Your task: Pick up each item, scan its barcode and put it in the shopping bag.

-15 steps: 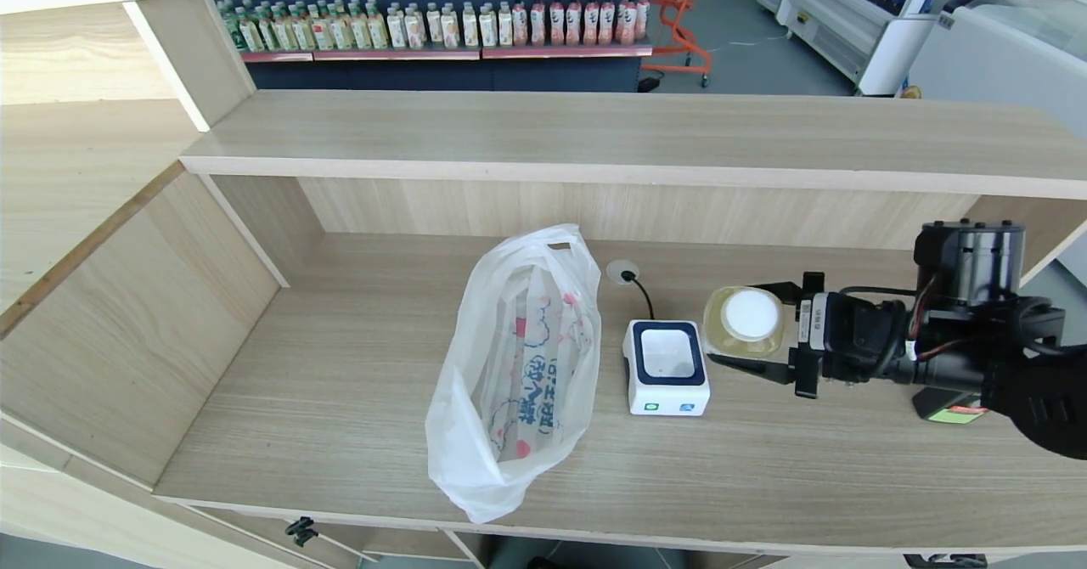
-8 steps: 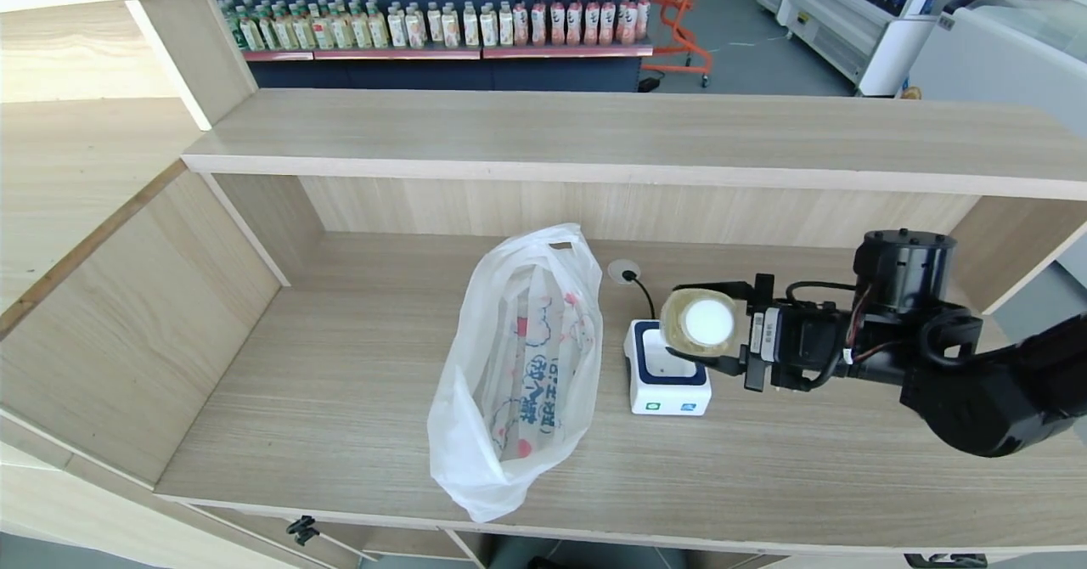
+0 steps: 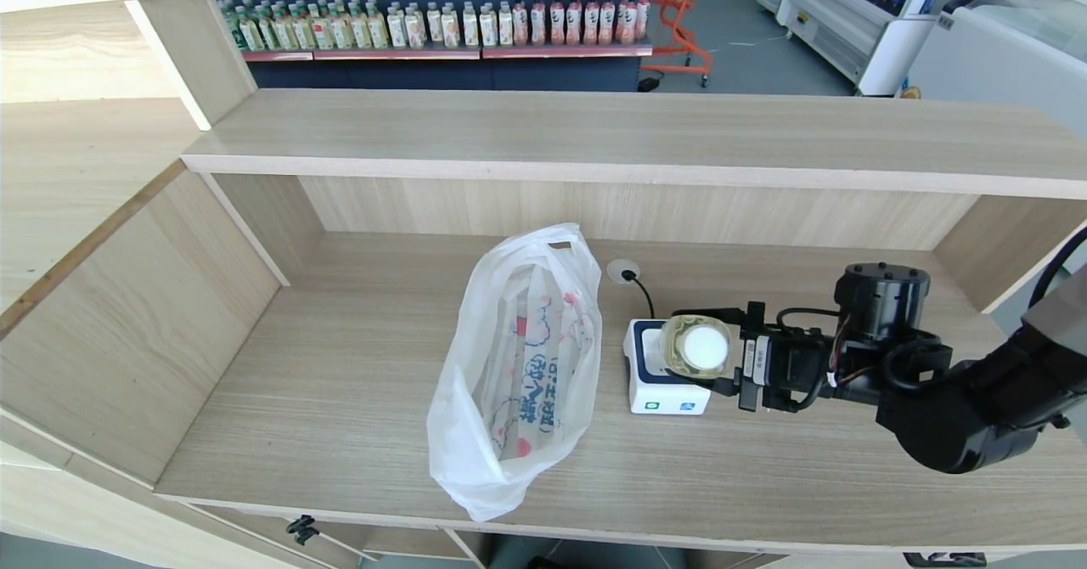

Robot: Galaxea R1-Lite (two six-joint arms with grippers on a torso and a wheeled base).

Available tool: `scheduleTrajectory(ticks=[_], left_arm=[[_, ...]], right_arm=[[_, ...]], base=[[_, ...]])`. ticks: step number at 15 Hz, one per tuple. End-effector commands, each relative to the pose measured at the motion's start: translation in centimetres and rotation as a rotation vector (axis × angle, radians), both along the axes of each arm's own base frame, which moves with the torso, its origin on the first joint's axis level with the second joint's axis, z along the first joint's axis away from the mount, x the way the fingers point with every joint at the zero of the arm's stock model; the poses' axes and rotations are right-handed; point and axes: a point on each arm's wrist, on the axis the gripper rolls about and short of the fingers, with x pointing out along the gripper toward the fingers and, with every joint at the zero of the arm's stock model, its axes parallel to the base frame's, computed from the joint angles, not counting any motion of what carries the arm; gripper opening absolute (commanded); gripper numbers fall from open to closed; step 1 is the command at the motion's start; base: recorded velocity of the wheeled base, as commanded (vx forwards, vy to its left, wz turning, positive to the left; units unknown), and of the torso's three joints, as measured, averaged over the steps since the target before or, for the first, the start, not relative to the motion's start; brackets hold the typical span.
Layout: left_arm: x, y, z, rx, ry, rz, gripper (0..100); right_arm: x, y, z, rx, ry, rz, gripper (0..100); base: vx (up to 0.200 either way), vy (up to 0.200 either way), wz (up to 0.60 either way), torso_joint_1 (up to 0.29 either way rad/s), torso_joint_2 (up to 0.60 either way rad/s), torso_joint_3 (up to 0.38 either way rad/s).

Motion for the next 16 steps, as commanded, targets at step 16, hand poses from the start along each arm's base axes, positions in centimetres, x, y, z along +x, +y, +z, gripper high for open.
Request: scheduleTrajectory(ticks=[16], left_arm=[[0.0, 0.0, 0.0, 0.0, 0.0, 0.002, 100]], right_arm=[[-3.3, 0.7, 8.9, 0.628, 0.657, -0.326, 0]], base=[[0.0, 0.0, 0.0, 0.0, 0.0, 0.0]])
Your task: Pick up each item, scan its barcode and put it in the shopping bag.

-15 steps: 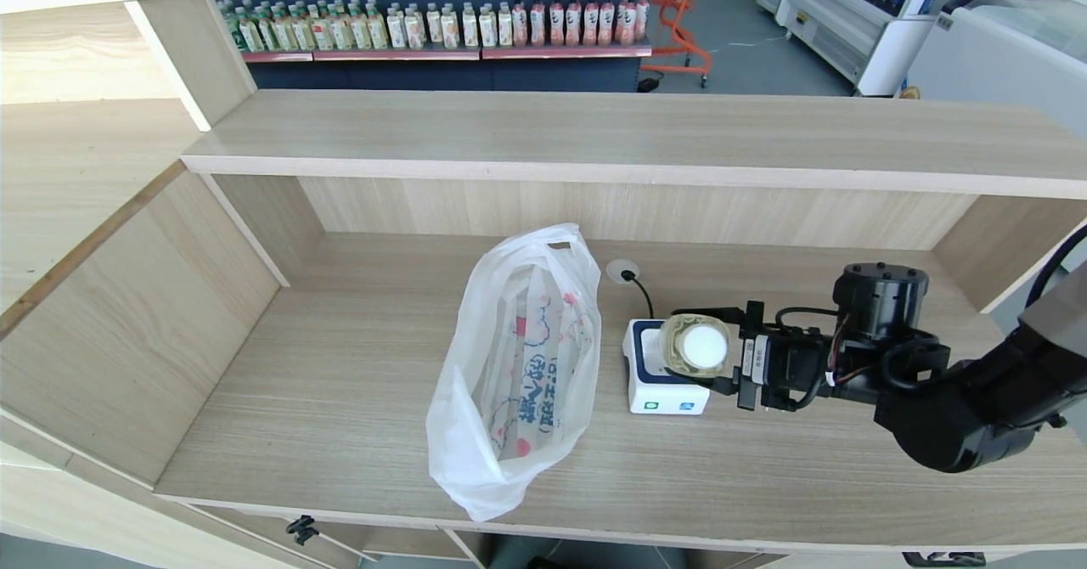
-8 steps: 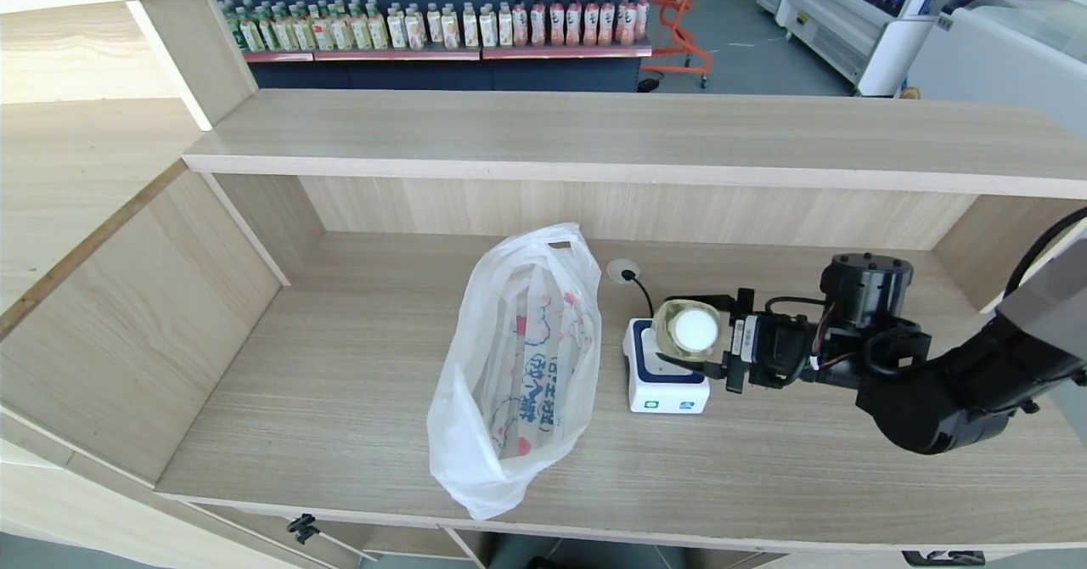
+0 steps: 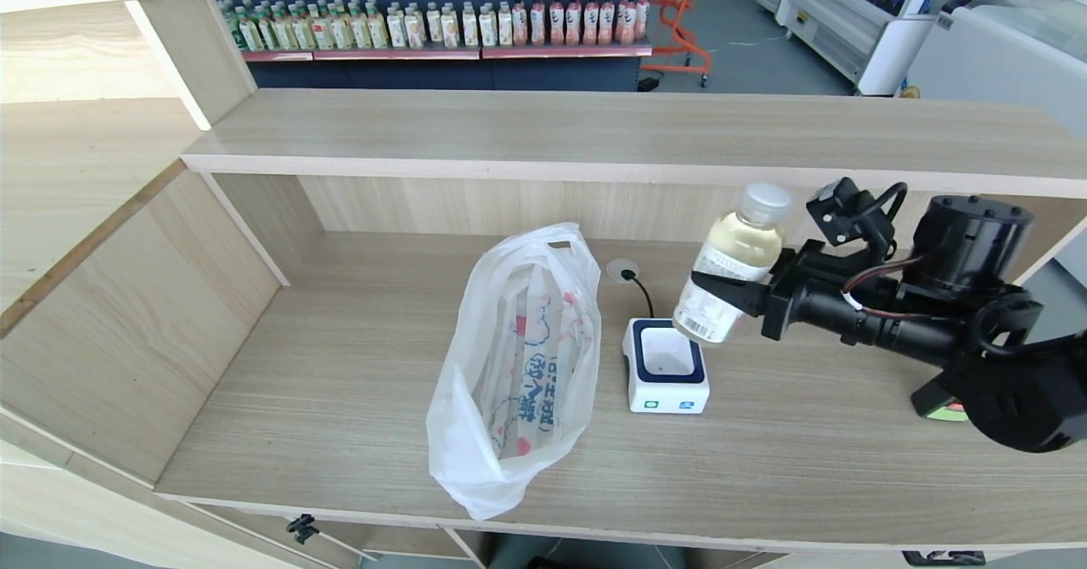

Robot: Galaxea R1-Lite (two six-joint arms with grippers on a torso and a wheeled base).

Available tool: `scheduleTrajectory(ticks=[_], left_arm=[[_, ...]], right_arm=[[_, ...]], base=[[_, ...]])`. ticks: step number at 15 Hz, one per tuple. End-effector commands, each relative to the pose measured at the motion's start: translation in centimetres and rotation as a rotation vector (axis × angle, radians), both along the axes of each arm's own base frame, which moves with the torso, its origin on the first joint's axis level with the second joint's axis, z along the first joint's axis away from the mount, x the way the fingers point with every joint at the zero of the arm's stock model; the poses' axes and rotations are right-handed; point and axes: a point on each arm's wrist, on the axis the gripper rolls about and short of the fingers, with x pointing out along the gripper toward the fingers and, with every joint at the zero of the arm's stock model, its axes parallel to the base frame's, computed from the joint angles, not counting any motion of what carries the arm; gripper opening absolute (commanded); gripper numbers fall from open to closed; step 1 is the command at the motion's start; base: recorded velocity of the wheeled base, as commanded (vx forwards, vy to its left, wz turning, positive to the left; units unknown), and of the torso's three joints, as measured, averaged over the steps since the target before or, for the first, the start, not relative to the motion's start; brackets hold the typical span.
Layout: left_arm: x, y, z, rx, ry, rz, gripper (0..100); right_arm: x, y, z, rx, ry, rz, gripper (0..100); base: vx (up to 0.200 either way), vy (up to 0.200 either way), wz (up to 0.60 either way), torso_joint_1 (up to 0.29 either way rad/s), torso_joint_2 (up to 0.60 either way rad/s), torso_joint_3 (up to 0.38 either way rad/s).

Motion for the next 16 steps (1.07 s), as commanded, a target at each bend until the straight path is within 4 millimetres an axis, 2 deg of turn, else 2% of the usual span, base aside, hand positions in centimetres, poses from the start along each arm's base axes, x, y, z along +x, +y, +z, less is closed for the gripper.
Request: scheduleTrajectory(ticks=[1, 2, 3, 4, 6, 11, 14, 16], left_arm=[[0.0, 0.0, 0.0, 0.0, 0.0, 0.001, 100], [0.0, 0.0, 0.0, 0.0, 0.0, 0.001, 100], [0.0, 0.0, 0.0, 0.0, 0.0, 0.001, 100], [0.0, 0.0, 0.0, 0.0, 0.0, 0.001, 100], [0.0, 0.0, 0.0, 0.0, 0.0, -0.001, 100], [0.0, 0.0, 0.0, 0.0, 0.0, 0.001, 100], [0.0, 0.0, 0.0, 0.0, 0.0, 0.001, 100], [0.0, 0.0, 0.0, 0.0, 0.0, 0.001, 100]], right_arm=[[-1.0, 1.6, 1.1, 0.058, 0.072, -0.016, 0], [-0.3, 3.9, 0.3, 0.13, 0.21, -0.026, 0], [-0.1, 4.9, -0.2, 0.159, 0.256, -0.027, 0], [0.7, 7.0, -1.2, 0.191, 0.319, -0.03, 0], [2.1, 9.4, -2.7, 0.181, 0.345, -0.002, 0], [4.3, 14.0, -7.2, 0.06, 0.301, 0.076, 0], [5.2, 17.5, -9.2, 0.025, 0.202, 0.142, 0], [5.9, 19.0, -10.7, -0.017, 0.136, 0.167, 0]], base=[[0.0, 0.0, 0.0, 0.0, 0.0, 0.0], [0.0, 0.0, 0.0, 0.0, 0.0, 0.0], [0.0, 0.0, 0.0, 0.0, 0.0, 0.0], [0.0, 0.0, 0.0, 0.0, 0.0, 0.0], [0.0, 0.0, 0.0, 0.0, 0.0, 0.0], [0.0, 0.0, 0.0, 0.0, 0.0, 0.0], [0.0, 0.0, 0.0, 0.0, 0.0, 0.0], [0.0, 0.0, 0.0, 0.0, 0.0, 0.0]])
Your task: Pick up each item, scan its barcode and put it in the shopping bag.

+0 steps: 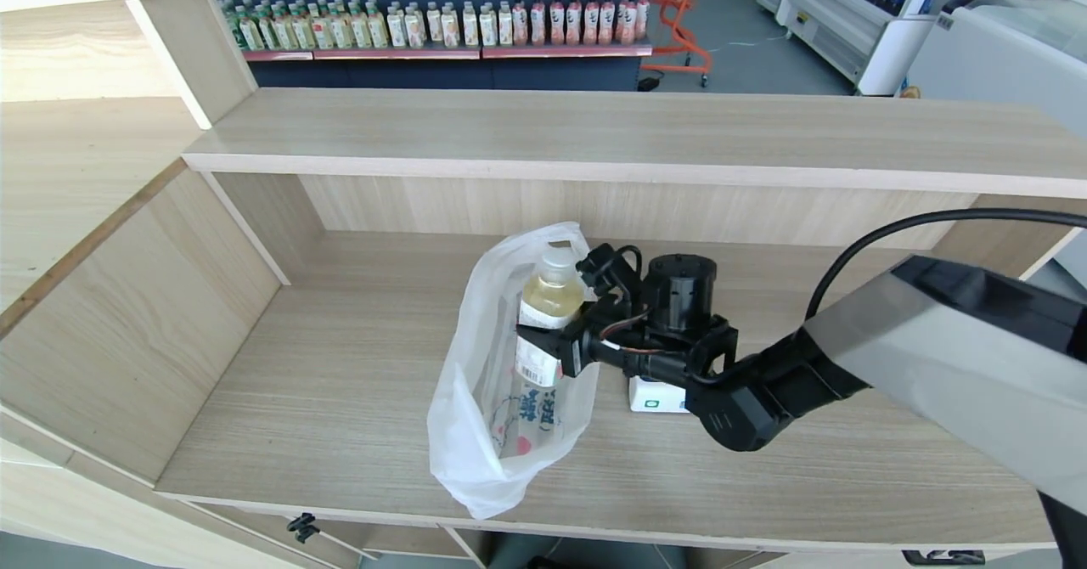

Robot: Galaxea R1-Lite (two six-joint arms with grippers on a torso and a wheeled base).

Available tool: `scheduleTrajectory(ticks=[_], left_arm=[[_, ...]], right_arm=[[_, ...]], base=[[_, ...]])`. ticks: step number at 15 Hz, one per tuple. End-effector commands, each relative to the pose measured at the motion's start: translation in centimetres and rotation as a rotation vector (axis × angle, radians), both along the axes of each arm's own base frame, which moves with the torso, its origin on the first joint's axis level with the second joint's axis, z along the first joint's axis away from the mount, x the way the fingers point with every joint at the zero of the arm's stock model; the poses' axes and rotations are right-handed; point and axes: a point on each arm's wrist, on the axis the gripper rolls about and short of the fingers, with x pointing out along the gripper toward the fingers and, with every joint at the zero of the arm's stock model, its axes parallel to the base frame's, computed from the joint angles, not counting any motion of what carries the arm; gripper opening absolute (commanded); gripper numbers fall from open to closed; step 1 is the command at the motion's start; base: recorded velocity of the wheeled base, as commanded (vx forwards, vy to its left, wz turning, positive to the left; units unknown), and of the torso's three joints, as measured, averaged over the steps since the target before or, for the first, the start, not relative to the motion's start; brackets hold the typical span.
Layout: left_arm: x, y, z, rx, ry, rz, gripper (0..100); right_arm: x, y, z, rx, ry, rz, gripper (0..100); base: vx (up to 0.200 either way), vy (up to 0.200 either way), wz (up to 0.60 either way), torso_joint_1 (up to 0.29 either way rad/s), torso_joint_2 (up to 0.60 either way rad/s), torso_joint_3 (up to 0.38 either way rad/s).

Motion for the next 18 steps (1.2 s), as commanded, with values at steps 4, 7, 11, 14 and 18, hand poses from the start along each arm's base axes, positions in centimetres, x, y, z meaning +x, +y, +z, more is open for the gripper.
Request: scheduleTrajectory(ticks=[4, 7, 11, 14, 18], left_arm=[[0.0, 0.0, 0.0, 0.0, 0.0, -0.001, 100], [0.0, 0.0, 0.0, 0.0, 0.0, 0.001, 100], [0.0, 0.0, 0.0, 0.0, 0.0, 0.001, 100], [0.0, 0.0, 0.0, 0.0, 0.0, 0.001, 100], [0.0, 0.0, 0.0, 0.0, 0.0, -0.001, 100]], right_arm=[[0.9, 4.3, -5.1, -0.05, -0.103, 0.072, 0], [1.3, 4.8, -6.1, -0.08, -0.151, 0.079, 0], [1.4, 4.4, -5.7, -0.075, -0.153, 0.07, 100], [0.9, 3.8, -1.5, 0.07, -0.05, 0.052, 100], [-1.2, -0.7, 5.0, 0.2, 0.195, -0.014, 100]], base=[[0.0, 0.0, 0.0, 0.0, 0.0, 0.0], [0.0, 0.0, 0.0, 0.0, 0.0, 0.0], [0.0, 0.0, 0.0, 0.0, 0.0, 0.0], [0.0, 0.0, 0.0, 0.0, 0.0, 0.0], [0.0, 0.0, 0.0, 0.0, 0.0, 0.0]])
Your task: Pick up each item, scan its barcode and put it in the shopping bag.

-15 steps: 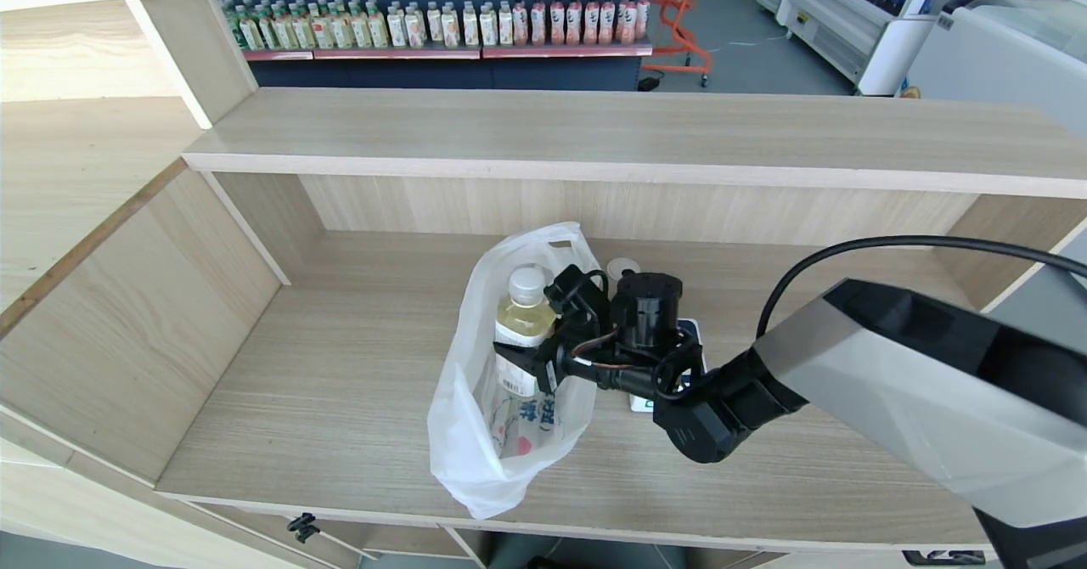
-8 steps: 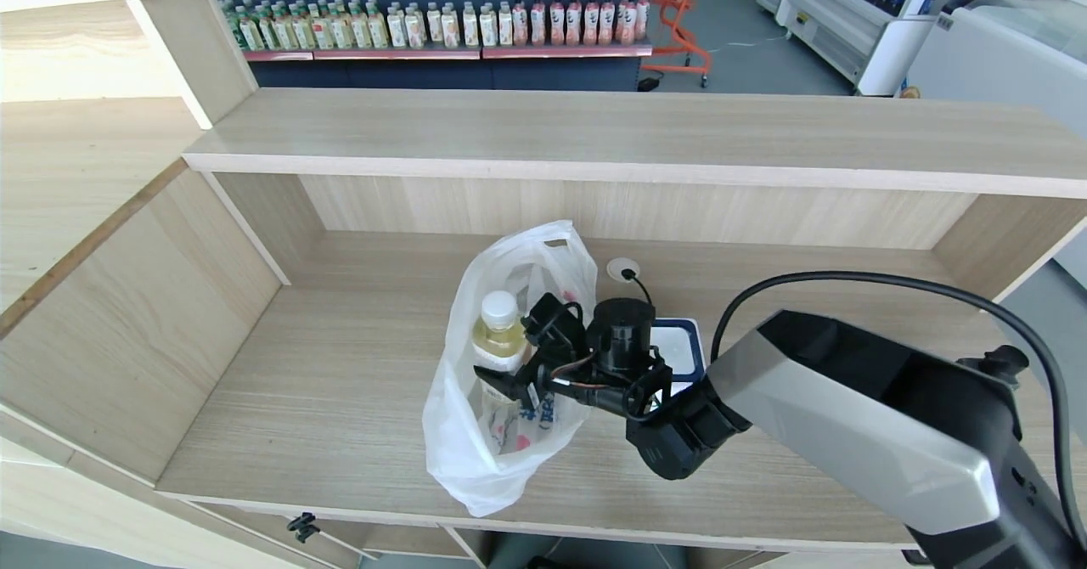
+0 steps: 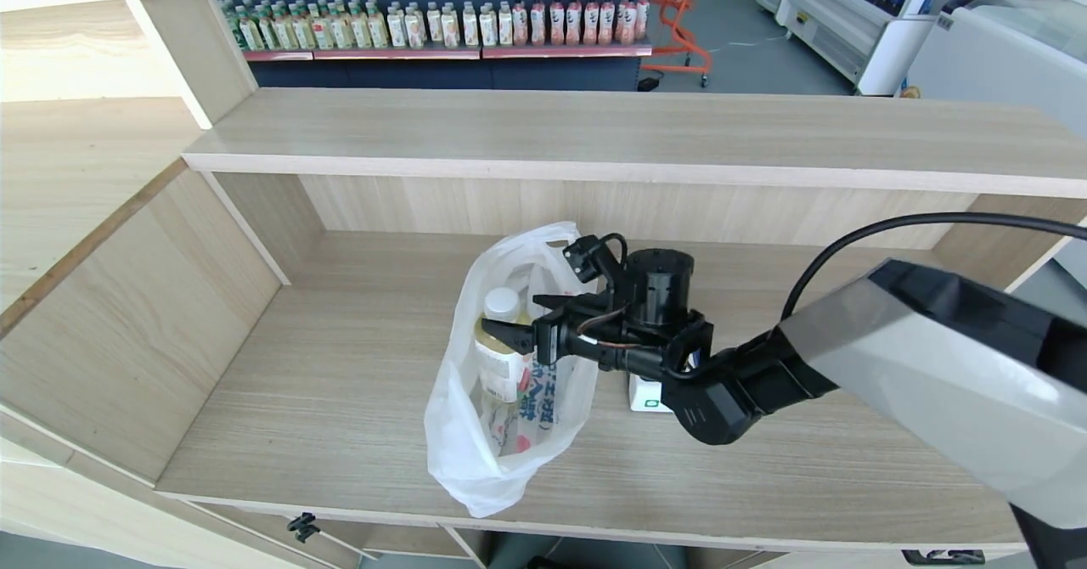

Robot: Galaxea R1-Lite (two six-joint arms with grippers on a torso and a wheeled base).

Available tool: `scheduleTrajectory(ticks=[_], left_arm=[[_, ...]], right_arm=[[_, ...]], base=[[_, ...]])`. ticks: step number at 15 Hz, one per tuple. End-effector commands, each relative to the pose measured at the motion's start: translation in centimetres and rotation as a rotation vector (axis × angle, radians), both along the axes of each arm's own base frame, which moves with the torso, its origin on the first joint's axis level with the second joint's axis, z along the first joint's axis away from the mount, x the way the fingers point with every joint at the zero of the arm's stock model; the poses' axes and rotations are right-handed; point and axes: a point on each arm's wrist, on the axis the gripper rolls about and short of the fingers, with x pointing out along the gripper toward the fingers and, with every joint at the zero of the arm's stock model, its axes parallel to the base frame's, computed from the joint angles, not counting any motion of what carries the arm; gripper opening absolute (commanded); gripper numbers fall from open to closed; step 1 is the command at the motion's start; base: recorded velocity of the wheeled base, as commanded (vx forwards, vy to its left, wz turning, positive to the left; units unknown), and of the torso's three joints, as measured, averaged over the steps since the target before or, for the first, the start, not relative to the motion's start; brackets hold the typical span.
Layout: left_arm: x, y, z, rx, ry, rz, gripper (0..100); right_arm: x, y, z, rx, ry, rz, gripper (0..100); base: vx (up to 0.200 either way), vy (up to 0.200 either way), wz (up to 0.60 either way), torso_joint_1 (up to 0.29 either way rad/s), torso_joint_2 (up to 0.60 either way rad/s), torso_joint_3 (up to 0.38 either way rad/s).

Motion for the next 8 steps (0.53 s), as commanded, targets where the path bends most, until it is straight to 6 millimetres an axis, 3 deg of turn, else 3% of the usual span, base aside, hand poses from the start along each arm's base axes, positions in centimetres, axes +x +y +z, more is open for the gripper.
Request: scheduleTrajectory(ticks=[1, 6, 8], left_arm=[[0.0, 0.0, 0.0, 0.0, 0.0, -0.001, 100], [0.0, 0.0, 0.0, 0.0, 0.0, 0.001, 100], [0.0, 0.0, 0.0, 0.0, 0.0, -0.001, 100]], right_arm=[[-2.3, -3.1, 4.8, 0.06, 0.04, -0.027, 100], [-5.9, -8.5, 5.0, 0.01, 0.131, -0.103, 100], [-7.8, -12.5, 6.0, 0.012, 0.136, -0.175, 100]], base=[[0.0, 0.0, 0.0, 0.0, 0.0, 0.0], [0.0, 0.0, 0.0, 0.0, 0.0, 0.0], [0.0, 0.0, 0.0, 0.0, 0.0, 0.0]])
